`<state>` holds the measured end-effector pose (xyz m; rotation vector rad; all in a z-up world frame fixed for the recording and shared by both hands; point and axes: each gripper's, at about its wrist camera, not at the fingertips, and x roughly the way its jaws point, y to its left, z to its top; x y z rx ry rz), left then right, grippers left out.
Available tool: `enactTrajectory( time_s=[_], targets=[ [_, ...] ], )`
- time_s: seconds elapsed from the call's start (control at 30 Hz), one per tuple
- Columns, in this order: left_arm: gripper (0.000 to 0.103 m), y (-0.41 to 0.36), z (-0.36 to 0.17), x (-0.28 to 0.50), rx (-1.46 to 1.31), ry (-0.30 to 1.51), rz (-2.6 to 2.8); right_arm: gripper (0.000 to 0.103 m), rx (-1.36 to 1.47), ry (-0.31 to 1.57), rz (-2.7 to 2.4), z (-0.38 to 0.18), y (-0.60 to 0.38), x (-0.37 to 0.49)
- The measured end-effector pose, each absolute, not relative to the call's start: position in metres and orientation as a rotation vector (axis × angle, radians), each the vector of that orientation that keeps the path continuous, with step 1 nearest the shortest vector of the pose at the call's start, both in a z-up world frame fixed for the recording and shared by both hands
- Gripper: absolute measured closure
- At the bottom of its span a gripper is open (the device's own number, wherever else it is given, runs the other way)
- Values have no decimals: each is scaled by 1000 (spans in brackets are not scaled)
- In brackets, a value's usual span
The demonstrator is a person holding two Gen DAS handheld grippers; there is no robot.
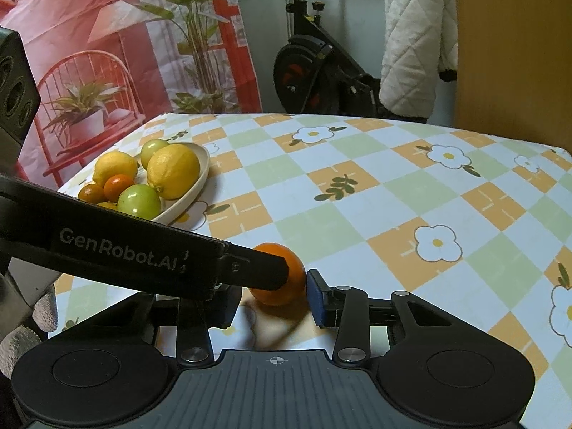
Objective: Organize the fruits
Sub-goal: 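Close the right gripper on the orange tangerine and lift it, then carry the orange tangerine over the plate with the right gripper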
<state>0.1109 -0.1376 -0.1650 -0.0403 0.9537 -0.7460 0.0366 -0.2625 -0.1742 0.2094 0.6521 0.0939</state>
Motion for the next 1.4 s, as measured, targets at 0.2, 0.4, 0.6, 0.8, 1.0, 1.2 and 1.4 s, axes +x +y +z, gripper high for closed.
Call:
enactTrajectory(
  time_s=[0.2, 0.4, 0.6, 0.8, 1.0, 1.2, 1.4],
  targets=[
    [58, -141, -171, 114, -61, 970, -768, 68, 216, 654, 99, -176, -264, 37],
    [58, -138, -169, 112, -40, 955, -772, 68, 212, 653, 112, -174, -262, 37],
    [58, -132, -162, 110, -35, 928, -752, 68, 180, 642, 124, -168, -254, 41],
    [58, -117, -152, 114, -53, 898, -722, 68, 140, 632, 152, -157, -243, 51],
    [58, -94, -138, 122, -98, 854, -688, 68, 81, 611, 196, -138, -226, 68],
    [58, -68, -120, 132, -148, 807, -639, 68, 43, 585, 241, -114, -205, 88],
    [58, -35, -109, 145, -195, 772, -587, 68, -13, 570, 301, -95, -176, 115]
  ],
)
